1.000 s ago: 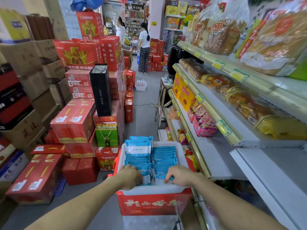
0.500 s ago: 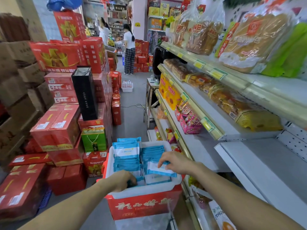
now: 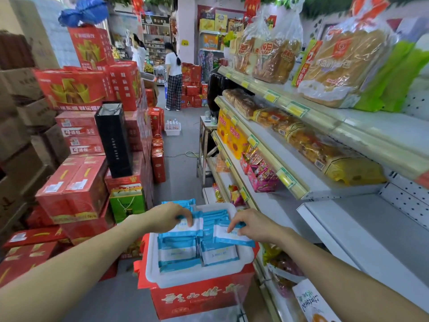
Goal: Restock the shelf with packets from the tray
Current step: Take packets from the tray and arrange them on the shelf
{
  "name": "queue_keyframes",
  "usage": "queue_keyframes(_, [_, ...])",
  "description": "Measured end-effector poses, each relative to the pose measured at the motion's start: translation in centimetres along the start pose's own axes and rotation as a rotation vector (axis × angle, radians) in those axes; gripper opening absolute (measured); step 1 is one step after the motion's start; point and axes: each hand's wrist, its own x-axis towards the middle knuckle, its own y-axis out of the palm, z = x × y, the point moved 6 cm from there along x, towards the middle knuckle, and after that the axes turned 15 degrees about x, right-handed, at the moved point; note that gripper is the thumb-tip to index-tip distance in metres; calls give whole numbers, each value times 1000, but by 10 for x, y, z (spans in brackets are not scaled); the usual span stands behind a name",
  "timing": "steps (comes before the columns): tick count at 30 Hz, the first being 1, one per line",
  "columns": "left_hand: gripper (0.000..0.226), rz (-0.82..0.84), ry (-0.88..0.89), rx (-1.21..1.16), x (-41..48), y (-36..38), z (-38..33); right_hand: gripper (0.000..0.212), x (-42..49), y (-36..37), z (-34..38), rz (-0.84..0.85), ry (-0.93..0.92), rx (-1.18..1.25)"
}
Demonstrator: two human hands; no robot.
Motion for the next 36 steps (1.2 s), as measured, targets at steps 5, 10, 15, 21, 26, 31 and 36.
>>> queue_keyframes(5, [48,-55,0,33,0,-54,2,40,-1,-24,14,-53,2,-67])
queue_keyframes(10, [49,-83,11,84,9,-113,3,40,-1,-77,52,-98,-39,-155])
queue_keyframes(15, [53,-155,73,119,20,-186,-3,41,-8,-151,96,-200,-86,-221])
queue_keyframes(21, [46,-260,236,146,36,-281,-52,35,-46,-242,150,-327,-106,-259])
queue_keyframes(26, [51,-325,329,140,59,-346,-98,33,-91,-299,179,-434,-70,-282])
queue_keyframes(31, [50,-367,466,119,67,-393,-164,38,-156,-345,176,-566,-4,-338])
queue_keyframes(36, [45,-467,641,100,66,-412,-260,34,-255,-363,152,-673,92,-337])
